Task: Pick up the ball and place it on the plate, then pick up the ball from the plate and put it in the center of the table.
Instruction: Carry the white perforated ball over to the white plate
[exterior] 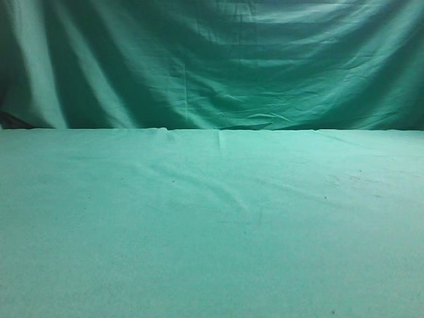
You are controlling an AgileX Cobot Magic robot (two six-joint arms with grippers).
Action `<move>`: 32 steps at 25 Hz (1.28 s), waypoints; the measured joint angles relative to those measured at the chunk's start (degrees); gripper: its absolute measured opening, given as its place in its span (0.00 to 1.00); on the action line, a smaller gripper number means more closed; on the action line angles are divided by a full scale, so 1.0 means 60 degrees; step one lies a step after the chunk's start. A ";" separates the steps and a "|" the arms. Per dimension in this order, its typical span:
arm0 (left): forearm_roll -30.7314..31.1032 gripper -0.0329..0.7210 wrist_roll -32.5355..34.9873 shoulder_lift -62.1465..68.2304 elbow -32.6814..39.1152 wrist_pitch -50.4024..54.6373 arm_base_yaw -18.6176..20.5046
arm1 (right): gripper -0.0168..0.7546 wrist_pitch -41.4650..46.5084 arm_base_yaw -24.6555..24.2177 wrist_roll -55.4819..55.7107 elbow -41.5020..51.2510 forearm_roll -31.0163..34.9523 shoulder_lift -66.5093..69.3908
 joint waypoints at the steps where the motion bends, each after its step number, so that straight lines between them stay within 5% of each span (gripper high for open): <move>1: 0.0209 0.45 0.0000 0.0000 -0.0017 -0.0087 0.0000 | 0.02 0.0061 0.0276 0.0675 -0.0205 -0.0563 0.0200; 6: 0.0242 0.45 0.0000 0.0000 -0.0020 -0.0079 0.0000 | 0.02 0.0118 0.1105 0.2467 -0.0675 -0.2104 0.1005; 18: 0.0327 0.45 0.0097 0.1727 -0.1805 0.1222 0.0000 | 0.02 -0.0102 0.1188 0.2735 -0.0713 -0.2219 0.1879; 32: 0.1501 0.45 -0.0822 0.2077 -0.1911 0.1405 0.0000 | 0.02 -0.0401 0.1188 0.2735 -0.0712 -0.2219 0.2509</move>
